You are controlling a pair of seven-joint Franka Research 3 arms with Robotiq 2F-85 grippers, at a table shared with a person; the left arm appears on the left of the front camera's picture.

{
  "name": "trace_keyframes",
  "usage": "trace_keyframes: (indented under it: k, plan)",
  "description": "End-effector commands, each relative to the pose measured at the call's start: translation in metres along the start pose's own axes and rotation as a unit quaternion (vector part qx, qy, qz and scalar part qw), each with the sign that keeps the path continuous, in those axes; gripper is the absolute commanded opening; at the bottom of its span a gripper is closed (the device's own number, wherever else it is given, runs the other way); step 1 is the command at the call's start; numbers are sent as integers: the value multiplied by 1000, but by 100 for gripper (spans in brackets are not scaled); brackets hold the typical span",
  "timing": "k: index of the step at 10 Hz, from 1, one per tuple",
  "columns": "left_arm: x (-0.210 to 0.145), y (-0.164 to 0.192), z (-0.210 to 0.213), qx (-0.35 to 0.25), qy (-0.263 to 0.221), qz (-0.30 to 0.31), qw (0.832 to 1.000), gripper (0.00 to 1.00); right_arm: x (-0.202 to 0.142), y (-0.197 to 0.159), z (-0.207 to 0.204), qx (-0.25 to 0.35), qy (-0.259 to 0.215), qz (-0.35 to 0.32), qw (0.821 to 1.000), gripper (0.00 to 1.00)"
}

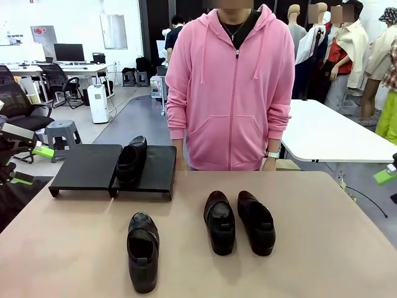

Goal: Organize the shoes by placing them on the stand.
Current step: Pick up one Shoe and place it in the middle of the table, then place the Shoe from the middle of the table onto the Shoes Stand.

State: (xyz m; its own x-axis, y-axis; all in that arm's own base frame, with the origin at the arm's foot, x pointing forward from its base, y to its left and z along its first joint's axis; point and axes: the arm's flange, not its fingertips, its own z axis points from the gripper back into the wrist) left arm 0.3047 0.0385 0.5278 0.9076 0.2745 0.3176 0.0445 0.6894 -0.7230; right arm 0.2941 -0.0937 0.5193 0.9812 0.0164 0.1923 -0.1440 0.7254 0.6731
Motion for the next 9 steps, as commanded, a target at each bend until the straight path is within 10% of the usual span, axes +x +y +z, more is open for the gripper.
trace_keyframes:
  k: [1, 9]
  plan:
    - [-1, 1, 2, 1, 2, -3, 1000, 100, -2, 12, 4, -3, 4, 14, 1000, 100]
    - [-1, 1, 2, 1, 2, -3, 1000, 100, -2, 12, 4, -3, 4, 14, 1000, 100]
